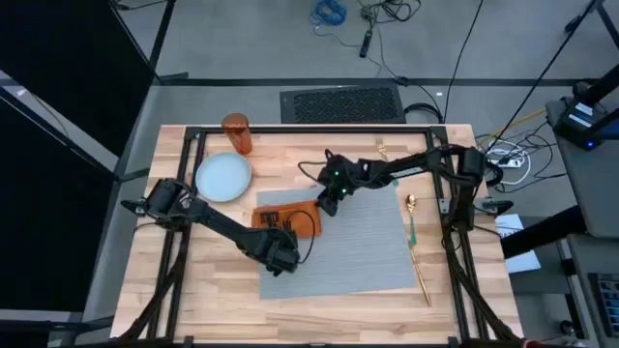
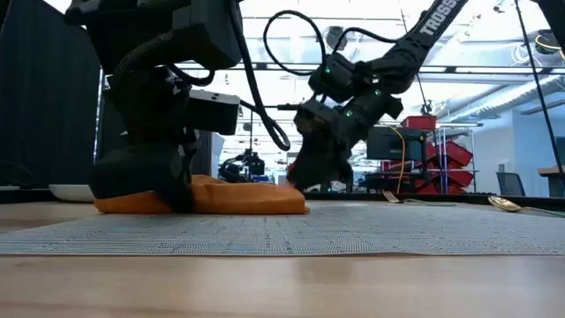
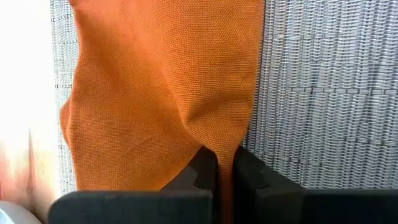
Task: Set table place
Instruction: Adjust the orange napkin to the top left of the placemat
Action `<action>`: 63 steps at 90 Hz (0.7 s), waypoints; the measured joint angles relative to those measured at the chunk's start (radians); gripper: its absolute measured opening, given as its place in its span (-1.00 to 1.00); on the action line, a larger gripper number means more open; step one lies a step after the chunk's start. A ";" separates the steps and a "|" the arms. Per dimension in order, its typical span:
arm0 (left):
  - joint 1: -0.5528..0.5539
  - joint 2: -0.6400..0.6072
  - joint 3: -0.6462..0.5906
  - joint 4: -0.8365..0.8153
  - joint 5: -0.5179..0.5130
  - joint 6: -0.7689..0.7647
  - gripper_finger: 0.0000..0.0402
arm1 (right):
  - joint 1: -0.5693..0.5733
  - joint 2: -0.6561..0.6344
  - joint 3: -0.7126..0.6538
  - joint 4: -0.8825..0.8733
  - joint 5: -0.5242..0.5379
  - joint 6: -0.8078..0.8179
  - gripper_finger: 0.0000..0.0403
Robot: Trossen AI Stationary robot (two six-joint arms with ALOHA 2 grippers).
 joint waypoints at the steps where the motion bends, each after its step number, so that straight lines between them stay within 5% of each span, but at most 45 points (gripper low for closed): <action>1: 0.000 0.000 0.000 0.000 0.000 0.000 -1.00 | -0.003 -0.001 0.000 -0.005 0.000 0.000 -0.15; 22: 0.000 0.000 0.000 0.000 0.001 0.001 -1.00 | 0.012 0.003 -0.001 -0.023 -0.034 0.023 0.02; 63: 0.001 -0.001 0.000 0.002 0.002 0.002 -1.00 | 0.042 0.037 0.000 0.011 -0.033 0.084 0.04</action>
